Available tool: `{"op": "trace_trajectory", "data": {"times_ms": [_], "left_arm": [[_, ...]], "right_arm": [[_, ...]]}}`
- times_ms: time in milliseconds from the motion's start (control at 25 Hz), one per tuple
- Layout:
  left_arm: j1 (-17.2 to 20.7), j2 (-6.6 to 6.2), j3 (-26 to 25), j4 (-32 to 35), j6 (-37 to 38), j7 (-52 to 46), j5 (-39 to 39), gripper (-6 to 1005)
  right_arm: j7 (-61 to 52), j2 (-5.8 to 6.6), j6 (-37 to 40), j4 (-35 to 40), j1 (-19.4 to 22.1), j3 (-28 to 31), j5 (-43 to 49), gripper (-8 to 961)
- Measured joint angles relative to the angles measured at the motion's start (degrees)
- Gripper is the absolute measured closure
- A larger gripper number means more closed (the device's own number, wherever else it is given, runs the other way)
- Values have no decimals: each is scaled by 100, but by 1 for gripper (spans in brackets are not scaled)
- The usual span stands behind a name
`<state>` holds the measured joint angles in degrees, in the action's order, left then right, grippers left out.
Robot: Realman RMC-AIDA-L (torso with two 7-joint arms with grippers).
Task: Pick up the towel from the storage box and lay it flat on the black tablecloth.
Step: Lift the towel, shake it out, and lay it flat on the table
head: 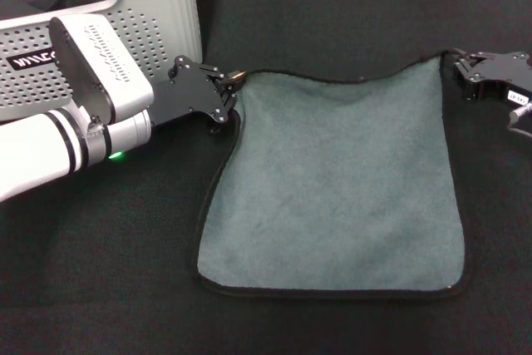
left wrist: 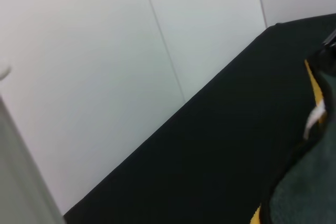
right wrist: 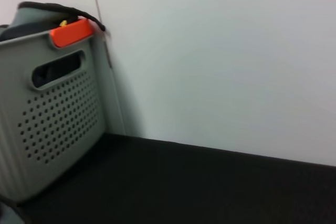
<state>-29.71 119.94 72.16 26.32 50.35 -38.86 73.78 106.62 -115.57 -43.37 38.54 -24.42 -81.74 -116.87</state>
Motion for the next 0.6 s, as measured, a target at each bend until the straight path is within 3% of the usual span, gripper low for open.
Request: {"op": "trace_trajectory", "data": {"times_ms": [600], "left_arm": [[-29,57,36,-50,-216,369,-31,984]], "right_arm": [[-42,-20,281,-115,-80,-89,-1,931]]}}
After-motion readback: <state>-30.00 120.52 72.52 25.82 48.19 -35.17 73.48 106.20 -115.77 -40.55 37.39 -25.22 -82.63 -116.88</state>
